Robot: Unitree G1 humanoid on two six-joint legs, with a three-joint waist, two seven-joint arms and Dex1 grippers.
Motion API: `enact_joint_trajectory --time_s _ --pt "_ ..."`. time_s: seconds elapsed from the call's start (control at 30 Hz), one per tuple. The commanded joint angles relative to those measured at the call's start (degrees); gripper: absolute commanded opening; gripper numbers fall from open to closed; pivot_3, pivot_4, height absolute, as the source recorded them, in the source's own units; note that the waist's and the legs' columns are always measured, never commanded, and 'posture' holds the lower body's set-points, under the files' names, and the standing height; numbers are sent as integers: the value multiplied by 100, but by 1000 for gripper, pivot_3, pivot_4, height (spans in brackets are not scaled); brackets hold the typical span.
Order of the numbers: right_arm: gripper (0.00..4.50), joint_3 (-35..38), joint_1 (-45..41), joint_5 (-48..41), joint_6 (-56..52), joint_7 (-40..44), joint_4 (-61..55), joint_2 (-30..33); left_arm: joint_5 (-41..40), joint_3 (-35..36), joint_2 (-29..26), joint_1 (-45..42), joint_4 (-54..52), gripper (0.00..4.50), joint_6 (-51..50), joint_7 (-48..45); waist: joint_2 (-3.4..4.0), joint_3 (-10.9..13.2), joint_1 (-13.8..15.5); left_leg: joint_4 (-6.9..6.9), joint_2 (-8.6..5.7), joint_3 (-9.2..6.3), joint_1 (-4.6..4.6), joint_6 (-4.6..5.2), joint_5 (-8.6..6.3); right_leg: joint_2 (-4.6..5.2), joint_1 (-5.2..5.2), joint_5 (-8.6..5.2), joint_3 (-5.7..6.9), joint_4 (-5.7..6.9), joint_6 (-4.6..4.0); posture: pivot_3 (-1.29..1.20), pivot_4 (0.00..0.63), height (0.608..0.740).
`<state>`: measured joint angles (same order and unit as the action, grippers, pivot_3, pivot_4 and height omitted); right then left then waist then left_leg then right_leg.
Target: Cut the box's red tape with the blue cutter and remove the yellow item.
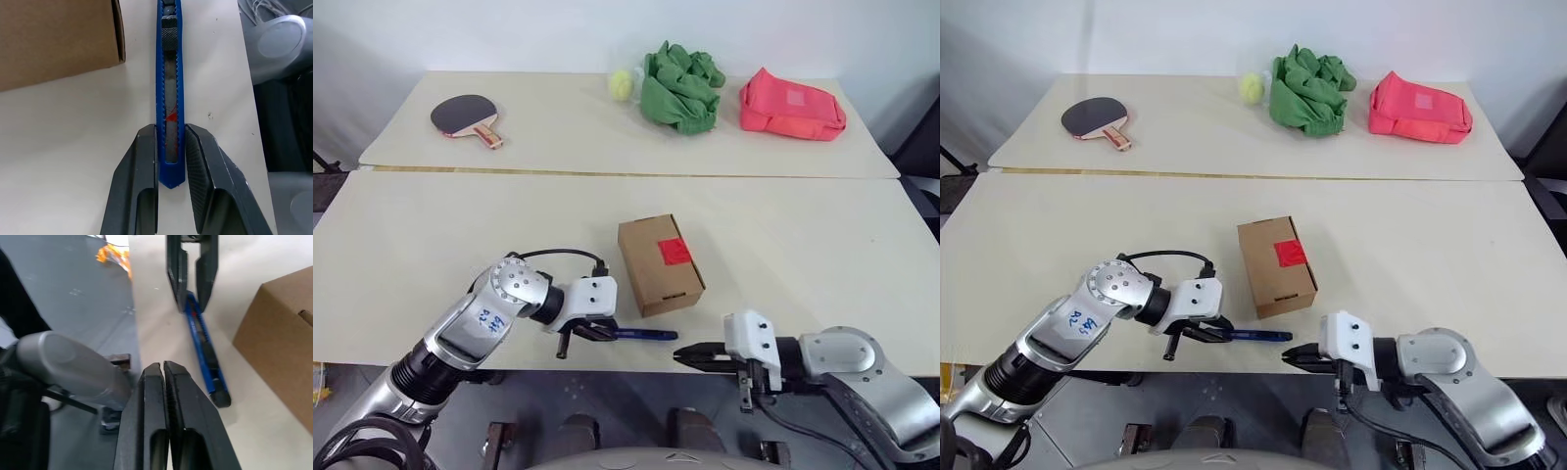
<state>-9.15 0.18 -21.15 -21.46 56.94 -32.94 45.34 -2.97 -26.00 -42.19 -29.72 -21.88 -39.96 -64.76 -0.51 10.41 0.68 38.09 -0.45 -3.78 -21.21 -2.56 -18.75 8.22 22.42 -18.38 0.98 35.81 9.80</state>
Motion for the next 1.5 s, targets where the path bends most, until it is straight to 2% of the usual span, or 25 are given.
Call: enact_joint_trajectory --time_s 0.03,0.43,0.67,1.1,1.23,1.5 --pt "14 -213 -226 214 50 -97 183 -146 249 -269 -11 54 -26 444 -239 223 1 0 21 0 0 0 1 0 0 0 0 0 0 0 0 0 150 740" --pt "14 -492 -949 428 -260 -210 603 -423 269 -505 -26 72 -352 444 -543 437 3 -3 71 4 -1 -1 3 -1 1 0 -3 0 -2 1 0 0 150 740" --pt "14 -675 -1054 519 -560 -106 542 -305 246 -572 -14 93 -484 444 -667 501 4 -3 76 4 -3 -1 2 -1 0 0 -4 0 -3 -1 0 0 150 740" --pt "14 -1046 -1048 783 -337 -251 852 -760 191 -561 -62 85 -596 444 -793 563 4 -4 68 4 -2 -1 3 -1 0 0 -5 0 -3 0 0 0 150 740" --pt "14 -892 -987 679 -295 -276 845 -835 208 -564 -91 93 -615 444 -791 581 4 -5 70 4 -2 -1 3 -1 0 0 -5 0 -3 0 0 0 150 740" --pt "14 -140 -877 218 -543 -126 675 -396 414 -671 -41 36 -570 444 -531 769 4 -5 74 4 -2 -1 3 0 0 0 -6 0 -3 0 0 0 150 740"
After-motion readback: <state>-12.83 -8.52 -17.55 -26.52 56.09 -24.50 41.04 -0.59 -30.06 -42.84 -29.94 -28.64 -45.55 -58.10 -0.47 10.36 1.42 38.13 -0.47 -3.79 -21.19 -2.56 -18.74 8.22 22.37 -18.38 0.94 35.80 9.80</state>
